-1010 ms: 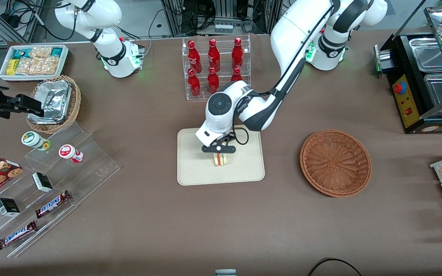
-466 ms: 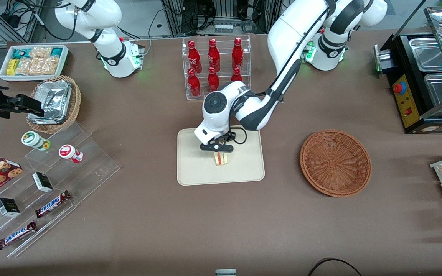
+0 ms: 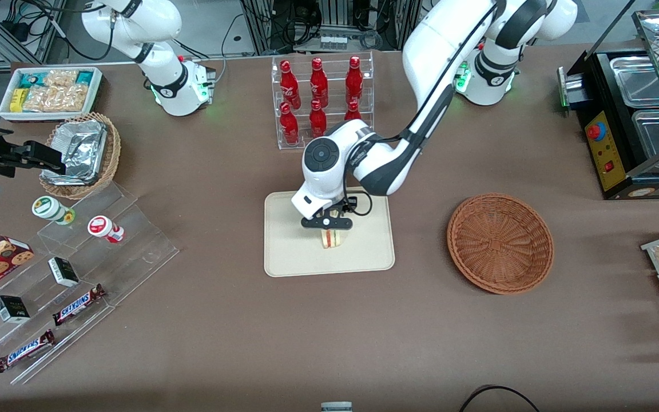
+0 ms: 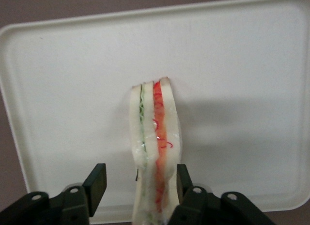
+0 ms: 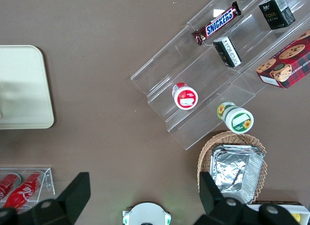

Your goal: Place sandwich from basket to tray

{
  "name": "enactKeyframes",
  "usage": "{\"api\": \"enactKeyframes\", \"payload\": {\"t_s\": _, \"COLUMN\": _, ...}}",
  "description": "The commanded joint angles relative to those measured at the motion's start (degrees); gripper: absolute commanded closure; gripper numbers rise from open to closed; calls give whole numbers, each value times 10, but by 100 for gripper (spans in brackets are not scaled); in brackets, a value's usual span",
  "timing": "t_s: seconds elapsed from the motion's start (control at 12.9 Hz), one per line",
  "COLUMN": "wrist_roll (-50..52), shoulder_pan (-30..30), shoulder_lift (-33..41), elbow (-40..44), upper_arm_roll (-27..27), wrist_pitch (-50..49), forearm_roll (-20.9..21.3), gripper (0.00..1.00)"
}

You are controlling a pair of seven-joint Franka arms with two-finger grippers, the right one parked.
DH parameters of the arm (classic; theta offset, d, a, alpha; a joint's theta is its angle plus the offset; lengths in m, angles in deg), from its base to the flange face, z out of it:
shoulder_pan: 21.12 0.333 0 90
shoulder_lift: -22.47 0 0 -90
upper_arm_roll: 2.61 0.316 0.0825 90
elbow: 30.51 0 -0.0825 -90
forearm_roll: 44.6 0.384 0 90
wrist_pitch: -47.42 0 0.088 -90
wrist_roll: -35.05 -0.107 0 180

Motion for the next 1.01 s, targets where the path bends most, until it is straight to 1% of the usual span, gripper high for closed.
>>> {"api": "enactKeyframes", "payload": {"t_s": 0.0, "wrist_roll": 8, "shoulder_pan": 33, "shoulder_lift": 82, "elbow": -8, "upper_arm_roll": 0, "wrist_pitch": -64, "forearm_roll": -22, "gripper": 0}}
{"api": "enactKeyframes", "payload": {"t_s": 0.08, "wrist_roll": 9, "shoulder_pan": 47, "shoulder_lift": 107, "elbow": -9, "upper_arm_roll": 1, "wrist_pitch": -88, "forearm_roll": -34, "gripper": 0}}
{"api": "enactKeyframes", "payload": {"t_s": 0.16, "wrist_roll": 7, "shoulder_pan": 73, "shoulder_lift": 136, "elbow": -14, "upper_arm_roll": 1, "wrist_pitch": -116, "forearm_roll": -38, "gripper": 0}}
{"api": "enactKeyframes", "payload": {"t_s": 0.31, "wrist_roll": -2, "shoulder_pan": 117, "shoulder_lift": 176, "elbow": -15, "upper_arm_roll": 0, "wrist_pitch": -193, "forearm_roll": -61, "gripper": 0}}
{"api": "enactKeyframes", "payload": {"t_s": 0.39, "wrist_roll": -9, "shoulder_pan": 142, "shoulder_lift": 197, "elbow": -20, "upper_arm_roll": 0, "wrist_pitch": -214, "forearm_roll": -60, "gripper": 0}}
{"api": "enactKeyframes", "payload": {"t_s": 0.7, "wrist_roll": -178, "shoulder_pan": 249, "shoulder_lift": 325, "elbow": -111, "upper_arm_roll": 1, "wrist_pitch": -254, "forearm_roll": -60, "gripper": 0}}
{"api": "enactKeyframes", "payload": {"t_s": 0.93, "wrist_roll": -333, "shoulder_pan": 334, "shoulder_lift": 378, "elbow": -128, "upper_arm_roll": 1, "wrist_pitch": -300, "forearm_roll": -60, "gripper": 0}}
